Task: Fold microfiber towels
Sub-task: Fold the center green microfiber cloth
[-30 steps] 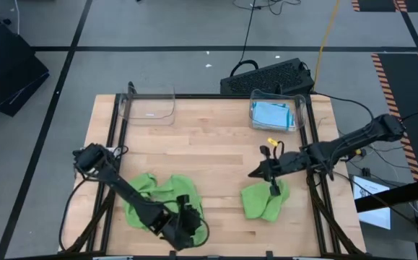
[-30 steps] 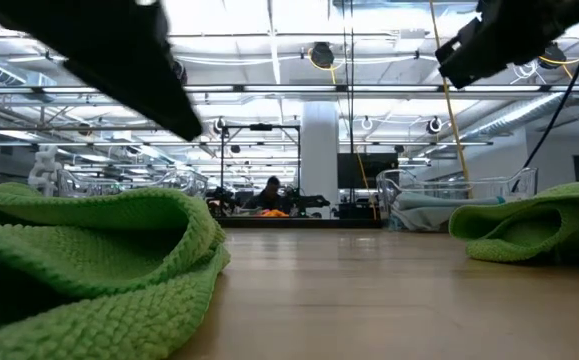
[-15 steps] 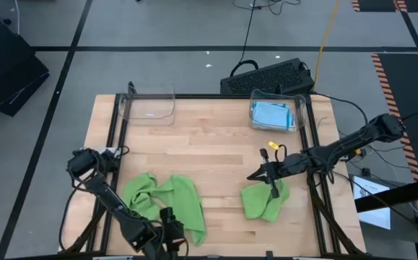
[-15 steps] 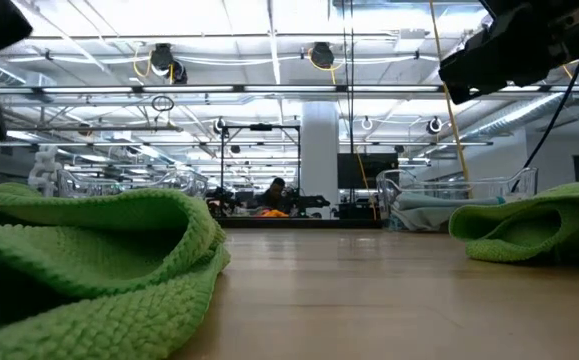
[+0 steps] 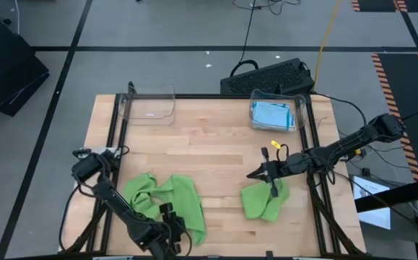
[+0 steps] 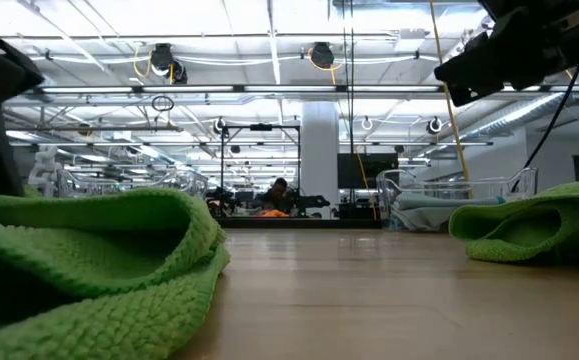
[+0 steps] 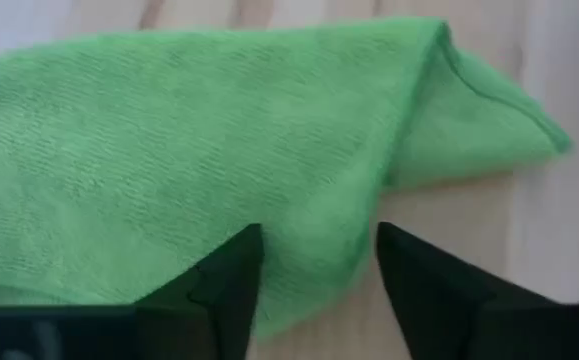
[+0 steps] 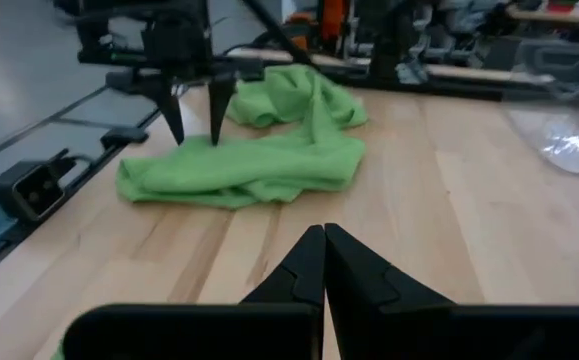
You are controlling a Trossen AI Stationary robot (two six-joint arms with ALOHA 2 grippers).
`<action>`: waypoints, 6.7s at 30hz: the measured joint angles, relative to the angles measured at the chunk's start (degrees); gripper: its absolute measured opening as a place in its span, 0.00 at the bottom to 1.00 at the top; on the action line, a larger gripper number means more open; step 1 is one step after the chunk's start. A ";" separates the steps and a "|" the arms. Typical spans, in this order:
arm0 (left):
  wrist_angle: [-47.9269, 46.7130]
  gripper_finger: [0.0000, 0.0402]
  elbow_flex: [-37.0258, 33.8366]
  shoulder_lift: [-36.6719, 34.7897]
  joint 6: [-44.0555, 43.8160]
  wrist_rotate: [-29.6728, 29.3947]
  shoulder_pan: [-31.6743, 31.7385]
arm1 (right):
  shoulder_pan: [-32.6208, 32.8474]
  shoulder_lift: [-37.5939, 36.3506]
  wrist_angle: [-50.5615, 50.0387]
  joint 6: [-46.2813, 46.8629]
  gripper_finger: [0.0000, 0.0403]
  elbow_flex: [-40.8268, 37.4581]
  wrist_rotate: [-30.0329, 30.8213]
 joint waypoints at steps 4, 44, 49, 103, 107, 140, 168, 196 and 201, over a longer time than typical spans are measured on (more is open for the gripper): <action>-1.74 0.23 0.00 0.03 -0.76 -0.42 0.99 | 0.00 0.43 2.54 0.00 0.00 0.00 2.49; -6.66 0.01 0.07 -18.39 36.88 -3.49 28.68 | -0.19 43.49 15.28 6.51 0.55 30.55 15.79; -6.72 0.03 0.07 -18.39 37.55 -3.49 28.97 | -0.47 44.92 10.04 7.02 0.53 30.53 15.25; -3.70 0.02 0.07 -18.39 36.89 -5.23 27.87 | -3.22 47.10 5.45 15.70 0.01 22.98 -6.97; -3.73 0.01 0.07 -18.39 39.07 -6.96 27.88 | -3.56 40.99 -0.49 13.07 0.01 22.99 -6.51; 23.00 0.01 0.16 -34.12 74.10 -21.29 37.29 | -24.53 -1.97 -3.72 -14.92 0.00 24.33 -1.13; -5.36 0.01 -9.07 -42.60 44.81 18.71 41.20 | -37.76 -2.85 -47.04 -1.34 0.00 31.82 -34.23; 31.66 0.01 -30.62 -35.25 29.37 15.81 20.56 | 1.11 14.06 -14.54 22.14 0.00 9.10 -6.54; 28.20 0.03 -30.56 -34.81 30.57 13.94 22.80 | -2.67 16.02 -14.29 18.83 0.00 9.11 2.37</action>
